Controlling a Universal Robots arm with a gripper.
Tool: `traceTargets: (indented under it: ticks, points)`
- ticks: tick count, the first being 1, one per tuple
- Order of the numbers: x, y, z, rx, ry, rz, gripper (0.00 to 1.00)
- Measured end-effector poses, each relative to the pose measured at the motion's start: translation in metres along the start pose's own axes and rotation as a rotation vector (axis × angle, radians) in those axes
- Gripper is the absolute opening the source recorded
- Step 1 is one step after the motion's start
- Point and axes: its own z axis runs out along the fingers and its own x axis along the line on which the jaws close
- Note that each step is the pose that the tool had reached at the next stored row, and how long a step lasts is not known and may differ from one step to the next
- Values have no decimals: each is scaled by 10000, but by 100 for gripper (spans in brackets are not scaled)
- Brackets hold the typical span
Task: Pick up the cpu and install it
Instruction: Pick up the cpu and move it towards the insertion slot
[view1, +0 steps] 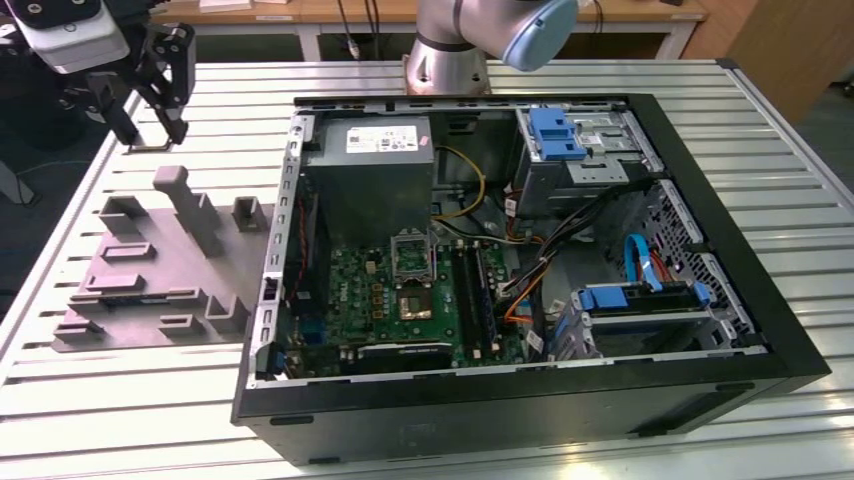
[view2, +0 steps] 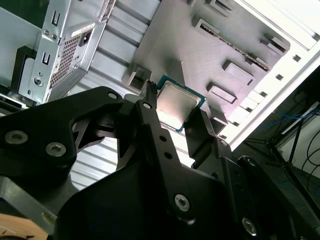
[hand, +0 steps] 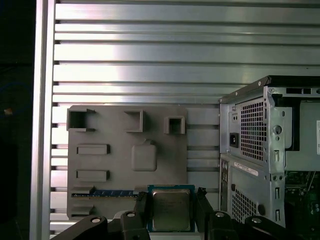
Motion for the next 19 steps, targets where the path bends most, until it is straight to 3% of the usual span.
traceTargets:
  ticks: [19]
  points:
    - [-151,1,2,0,0,0,47]
